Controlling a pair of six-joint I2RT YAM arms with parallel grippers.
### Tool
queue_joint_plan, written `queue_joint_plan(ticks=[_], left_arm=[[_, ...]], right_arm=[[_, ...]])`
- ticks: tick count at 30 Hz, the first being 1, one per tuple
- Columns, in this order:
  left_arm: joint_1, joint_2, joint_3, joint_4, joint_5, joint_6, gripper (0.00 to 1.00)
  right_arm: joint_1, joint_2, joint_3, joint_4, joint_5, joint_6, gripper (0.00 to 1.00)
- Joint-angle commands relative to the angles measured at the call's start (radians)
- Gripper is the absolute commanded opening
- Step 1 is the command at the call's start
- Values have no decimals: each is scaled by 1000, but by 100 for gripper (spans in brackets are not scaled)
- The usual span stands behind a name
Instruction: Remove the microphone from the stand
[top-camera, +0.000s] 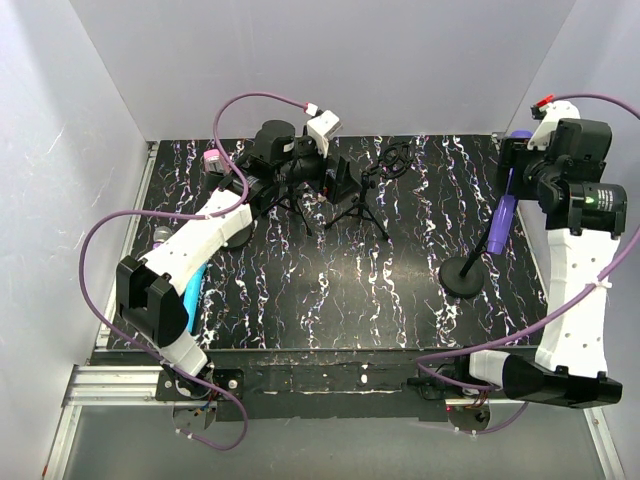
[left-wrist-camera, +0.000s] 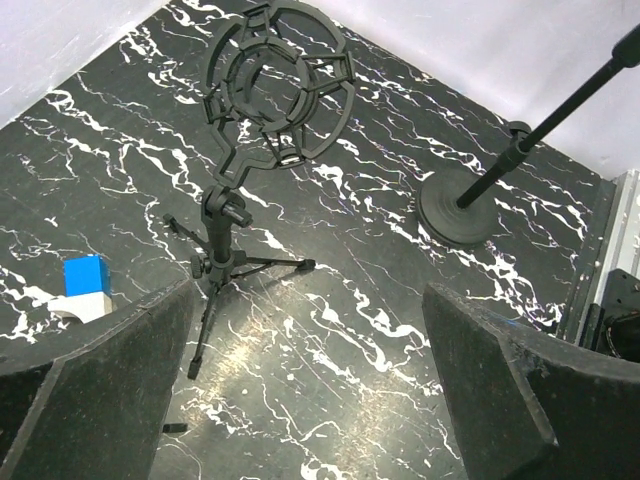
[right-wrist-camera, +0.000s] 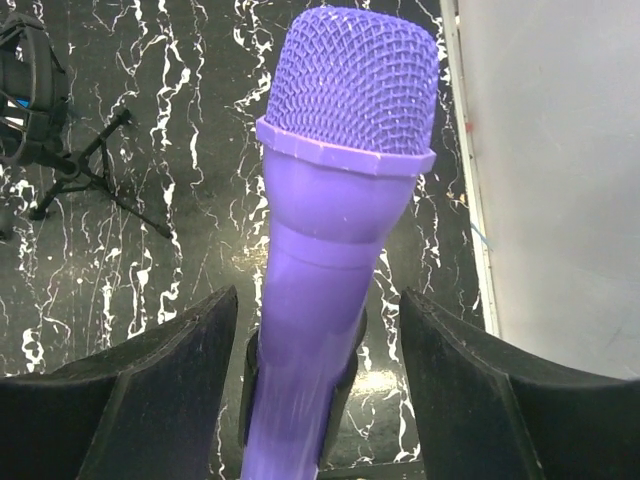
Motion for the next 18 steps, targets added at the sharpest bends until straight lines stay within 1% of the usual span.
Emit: queue_joint_plan(ticks=[1,7,9,10,12,13,17,18], left_arm=[[-1,-53,1,13,-65,-11,98],[-1,-38,20,-17,-79,21,98],[0,-30,27,-22,-106,21,98],[-1,-24,33,-26,-123,21,98],[-1,-6,53,-46,-146,21,98],[-1,5,69,-62,-156,51,98],[-1,23,101,-89,-191,62,98],[-1,25,102,-85,-189,65,98]], right_arm=[[-7,8,-9,40,-52,27,71],[-7,-4,-31,5,-117,28,63],[-7,-18,-51,-4,-135,28,61],[-7,-24,-60,-6,-149,28,57],[-7,-37,-66,-9,-207,28,47],[-5,-38,-63,-9,-247,27,42],[-4,-26,-23,0,-371,28,25],[-4,-23,-11,4,-388,53,21]])
